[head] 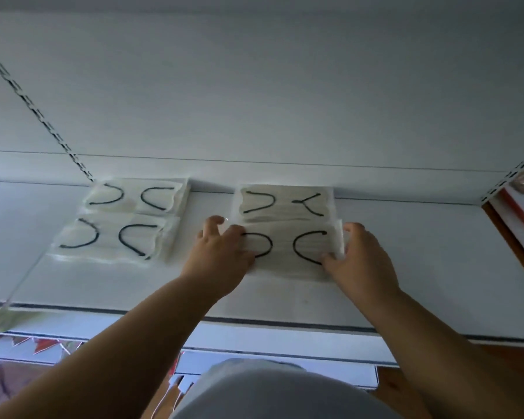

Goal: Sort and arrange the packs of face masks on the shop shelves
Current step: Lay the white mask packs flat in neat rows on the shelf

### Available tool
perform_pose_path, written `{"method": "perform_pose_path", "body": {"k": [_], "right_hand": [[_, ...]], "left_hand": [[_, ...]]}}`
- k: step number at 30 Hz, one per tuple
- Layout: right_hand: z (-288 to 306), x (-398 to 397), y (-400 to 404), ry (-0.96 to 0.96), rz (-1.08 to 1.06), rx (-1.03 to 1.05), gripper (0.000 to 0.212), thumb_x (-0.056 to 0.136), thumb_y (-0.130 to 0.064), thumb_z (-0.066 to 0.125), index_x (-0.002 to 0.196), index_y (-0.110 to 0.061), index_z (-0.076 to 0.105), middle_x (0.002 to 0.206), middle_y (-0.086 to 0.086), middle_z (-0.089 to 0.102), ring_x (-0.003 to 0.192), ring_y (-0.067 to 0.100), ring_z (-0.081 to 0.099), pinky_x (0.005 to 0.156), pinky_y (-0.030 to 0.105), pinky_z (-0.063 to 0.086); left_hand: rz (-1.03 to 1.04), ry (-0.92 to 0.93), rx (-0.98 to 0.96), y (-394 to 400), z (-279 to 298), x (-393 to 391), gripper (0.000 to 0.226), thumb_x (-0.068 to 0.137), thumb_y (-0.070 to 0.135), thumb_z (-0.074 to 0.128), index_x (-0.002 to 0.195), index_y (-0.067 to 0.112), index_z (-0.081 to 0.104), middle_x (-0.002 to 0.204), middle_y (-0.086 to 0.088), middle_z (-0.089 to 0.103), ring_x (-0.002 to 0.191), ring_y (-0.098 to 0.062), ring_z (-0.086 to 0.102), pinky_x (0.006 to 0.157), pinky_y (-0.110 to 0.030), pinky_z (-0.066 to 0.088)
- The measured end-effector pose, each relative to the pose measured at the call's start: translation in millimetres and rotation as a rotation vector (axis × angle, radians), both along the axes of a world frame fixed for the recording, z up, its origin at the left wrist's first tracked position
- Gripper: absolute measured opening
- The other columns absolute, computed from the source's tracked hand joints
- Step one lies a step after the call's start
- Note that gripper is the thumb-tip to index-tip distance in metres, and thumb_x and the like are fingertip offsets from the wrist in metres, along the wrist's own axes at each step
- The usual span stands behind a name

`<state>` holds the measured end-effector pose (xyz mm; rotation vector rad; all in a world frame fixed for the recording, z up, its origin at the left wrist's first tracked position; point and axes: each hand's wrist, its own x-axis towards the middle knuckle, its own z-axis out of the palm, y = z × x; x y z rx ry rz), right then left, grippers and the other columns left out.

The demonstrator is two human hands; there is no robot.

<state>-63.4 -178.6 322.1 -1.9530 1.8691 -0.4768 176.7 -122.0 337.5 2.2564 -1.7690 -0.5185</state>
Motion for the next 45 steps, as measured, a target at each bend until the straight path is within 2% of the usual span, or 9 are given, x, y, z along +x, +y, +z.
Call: {"method": "perform_pose_path", "body": {"k": [5,9,17,24,28,32,35,39,45], "right_hand": [[-3,-1,5,0.189,0.324,-0.355,0.063,0.078,-0.040,0.078,0.132,-0.015,0.056,0.136,0.011,0.051,0.125,0.032,0.048,0.098,0.046,0.042],[-9,0,1,0.228,0.595,-0.213,0.061,0.080,-0.050,0.074,0.130,-0.019,0.059,0.144,0.002,0.050,0.133,0.023,0.046,0.105,0.037,0.034],[11,5,-10,-0.027,0.540,-0.061,0.027,0.085,-0.033,0.075,0.109,-0.020,0.070,0.114,-0.006,0.066,0.105,0.012,0.057,0.092,0.031,0.047],[22,11,-18,0.112,0.527,-0.226,0.012,0.097,-0.023,0.059,0.094,-0.018,0.069,0.079,-0.003,0.067,0.069,0.017,0.060,0.061,0.028,0.039],[41,15,-29,0.098,0.502,-0.449,0.014,0.096,-0.016,0.059,0.101,-0.011,0.071,0.082,0.003,0.071,0.070,0.024,0.065,0.065,0.028,0.046],[48,18,-51,0.137,0.425,-0.722,0.017,0.088,-0.011,0.058,0.101,-0.011,0.069,0.104,0.005,0.066,0.099,0.025,0.058,0.085,0.035,0.039],[34,21,-71,0.224,0.371,-0.751,0.018,0.084,-0.017,0.061,0.097,-0.016,0.074,0.111,0.009,0.063,0.104,0.034,0.056,0.088,0.042,0.040],[6,22,-88,0.347,0.478,-0.258,0.029,0.086,-0.042,0.069,0.108,-0.023,0.076,0.116,0.004,0.062,0.110,0.030,0.054,0.092,0.040,0.040],[-1,22,-92,0.294,0.466,-0.265,0.031,0.086,-0.044,0.069,0.108,-0.022,0.074,0.117,0.001,0.061,0.112,0.027,0.052,0.094,0.041,0.042]], "left_hand": [[-0.335,-0.278,-0.182,5,-12,11,0.077,0.083,0.075,0.041,0.147,0.032,0.040,0.161,-0.007,0.025,0.149,-0.031,0.023,0.117,-0.050,0.026],[-0.472,-0.273,-0.190,3,-15,14,0.055,0.086,0.060,0.048,0.137,0.037,0.047,0.145,-0.006,0.049,0.135,-0.031,0.047,0.109,-0.050,0.040],[-0.496,-0.117,-0.103,-7,-14,29,0.050,0.094,0.046,0.031,0.141,0.043,0.049,0.142,0.008,0.053,0.130,-0.022,0.047,0.108,-0.041,0.038],[-0.540,-0.085,-0.165,-24,6,37,0.040,0.102,0.019,0.048,0.139,0.029,0.058,0.134,0.004,0.063,0.121,-0.022,0.057,0.105,-0.037,0.042],[-0.499,-0.126,-0.418,-39,27,42,0.041,0.097,0.012,0.046,0.132,0.022,0.065,0.122,-0.002,0.071,0.112,-0.028,0.065,0.099,-0.043,0.049],[-0.417,-0.230,-0.626,-66,33,42,0.044,0.094,0.017,0.052,0.134,0.033,0.061,0.136,-0.003,0.061,0.125,-0.029,0.054,0.101,-0.048,0.042],[-0.446,-0.350,-0.424,-83,22,39,0.050,0.099,0.028,0.056,0.144,0.046,0.046,0.153,-0.002,0.044,0.139,-0.028,0.040,0.109,-0.047,0.035],[-0.533,-0.327,0.017,-95,-2,43,0.054,0.098,0.062,0.039,0.150,0.052,0.029,0.163,0.005,0.024,0.148,-0.025,0.023,0.118,-0.045,0.020],[-0.498,-0.256,-0.033,-101,-7,45,0.049,0.098,0.052,0.050,0.146,0.051,0.039,0.159,0.007,0.031,0.145,-0.022,0.029,0.118,-0.043,0.023]]}}
